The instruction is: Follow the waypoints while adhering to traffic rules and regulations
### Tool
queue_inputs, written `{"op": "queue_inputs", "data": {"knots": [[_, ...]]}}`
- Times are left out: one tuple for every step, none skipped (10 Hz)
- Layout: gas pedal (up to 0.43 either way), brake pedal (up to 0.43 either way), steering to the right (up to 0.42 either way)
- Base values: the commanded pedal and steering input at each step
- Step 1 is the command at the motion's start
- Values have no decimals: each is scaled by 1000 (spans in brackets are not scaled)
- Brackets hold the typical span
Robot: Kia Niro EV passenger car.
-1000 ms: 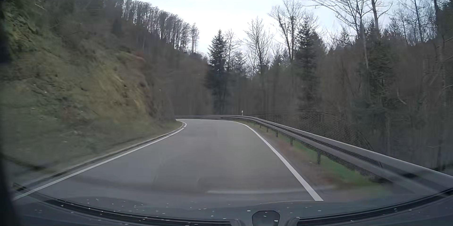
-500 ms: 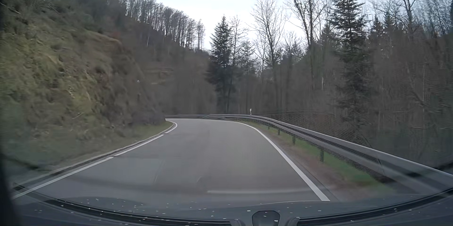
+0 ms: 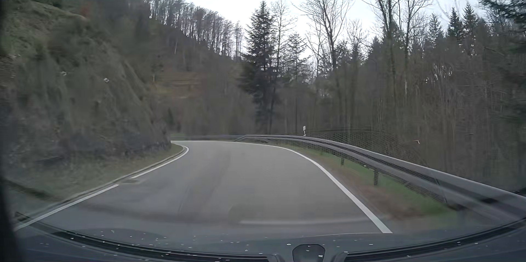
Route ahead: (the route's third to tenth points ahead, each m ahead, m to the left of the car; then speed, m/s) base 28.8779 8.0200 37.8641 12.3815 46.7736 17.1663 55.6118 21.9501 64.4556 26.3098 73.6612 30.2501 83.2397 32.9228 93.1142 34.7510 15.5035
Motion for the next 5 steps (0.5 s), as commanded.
{"op": "queue_inputs", "data": {"knots": [[0, 0, -29], [0, 0, -32], [0, 0, -39], [0, 0, -45], [0, 0, -51]]}}
